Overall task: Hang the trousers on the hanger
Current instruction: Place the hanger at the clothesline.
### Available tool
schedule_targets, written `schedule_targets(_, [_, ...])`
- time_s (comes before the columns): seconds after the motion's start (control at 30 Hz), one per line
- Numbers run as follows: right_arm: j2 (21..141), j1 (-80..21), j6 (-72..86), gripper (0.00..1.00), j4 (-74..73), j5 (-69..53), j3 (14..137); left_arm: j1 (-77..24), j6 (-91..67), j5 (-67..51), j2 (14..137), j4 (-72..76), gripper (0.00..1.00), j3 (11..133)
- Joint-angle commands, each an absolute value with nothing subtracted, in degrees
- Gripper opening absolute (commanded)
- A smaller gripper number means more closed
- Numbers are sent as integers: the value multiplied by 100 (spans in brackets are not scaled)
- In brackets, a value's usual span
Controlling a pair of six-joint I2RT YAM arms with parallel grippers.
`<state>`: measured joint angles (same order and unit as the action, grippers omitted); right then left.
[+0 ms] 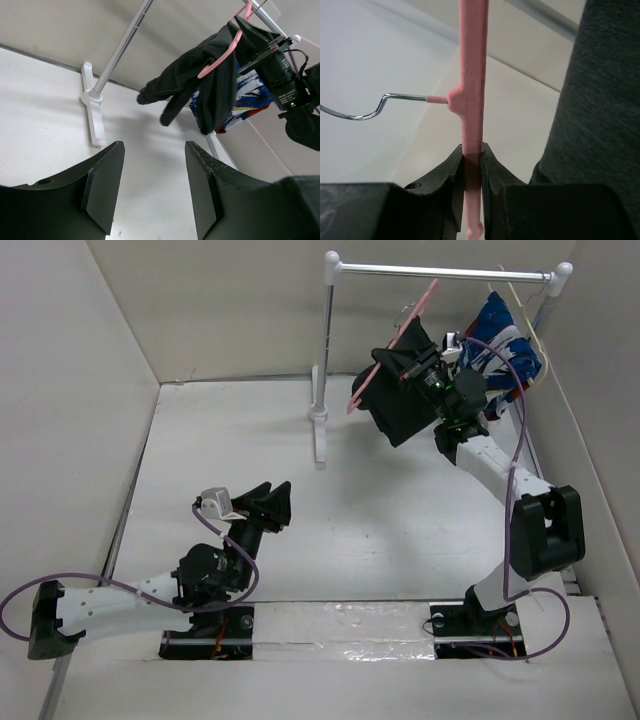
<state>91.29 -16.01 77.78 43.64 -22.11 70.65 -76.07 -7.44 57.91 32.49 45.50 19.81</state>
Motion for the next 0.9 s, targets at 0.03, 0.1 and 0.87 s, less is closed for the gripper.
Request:
schedule_targets(0.03, [8816, -1599, 7682, 0, 5422, -2224, 6980, -7629, -756, 5783, 3208, 4816, 49, 1942])
schedule_targets(0.1, [8711, -1670, 7620, 0, 5589, -2171, 6603, -7629, -773, 5766, 3191, 4816, 49, 1934])
schedule_targets(0.87, [10344, -607, 7831, 0, 4177, -2856, 9561, -7629, -686, 5862, 3577, 4939, 49, 1986])
